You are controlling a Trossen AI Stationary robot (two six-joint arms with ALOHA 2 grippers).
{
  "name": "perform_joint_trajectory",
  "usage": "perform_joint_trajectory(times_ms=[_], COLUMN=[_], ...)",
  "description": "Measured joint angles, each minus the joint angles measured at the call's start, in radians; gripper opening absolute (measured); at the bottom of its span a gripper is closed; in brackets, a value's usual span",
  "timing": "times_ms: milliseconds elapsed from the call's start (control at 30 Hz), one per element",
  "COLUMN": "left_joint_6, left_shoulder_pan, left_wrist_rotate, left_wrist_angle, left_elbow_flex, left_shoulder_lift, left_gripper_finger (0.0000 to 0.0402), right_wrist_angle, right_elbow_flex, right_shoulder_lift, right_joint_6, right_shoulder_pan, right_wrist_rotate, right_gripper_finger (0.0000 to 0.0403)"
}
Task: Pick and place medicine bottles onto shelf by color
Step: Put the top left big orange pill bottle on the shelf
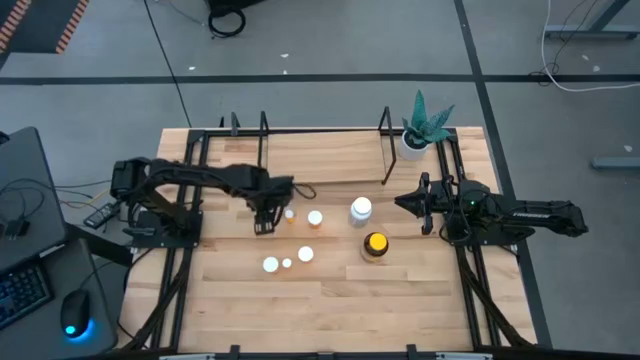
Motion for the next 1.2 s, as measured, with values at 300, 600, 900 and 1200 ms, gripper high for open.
perform_joint_trajectory(times_ms=[300, 600, 900, 1200], left_joint_6=[0.152, 0.303, 0.448, 0.479], left_shoulder_pan=[0.133, 0.293, 0.436, 0.566], left_wrist_rotate=[0.0, 0.0, 0.001, 0.08], left_wrist_angle=[0.042, 0.075, 0.0, -0.044], left_elbow_flex=[0.164, 0.362, 0.616, 0.721], left_shoulder_lift=[0.0, 0.073, 0.296, 0.482], left_gripper_finger=[0.0211, 0.02, 0.0198, 0.0204], right_wrist_angle=[0.0, 0.0, 0.006, 0.013], right_elbow_flex=[0.0, 0.0, 0.0, 0.0], right_shoulder_lift=[0.0, 0.0, 0.0, 0.0], right_joint_6=[0.0, 0.0, 0.0, 0.0], right_shoulder_pan=[0.0, 0.0, 0.0, 0.0], right_wrist_rotate=[0.0, 0.0, 0.0, 0.0], right_gripper_finger=[0.0057, 0.0057, 0.0057, 0.0057])
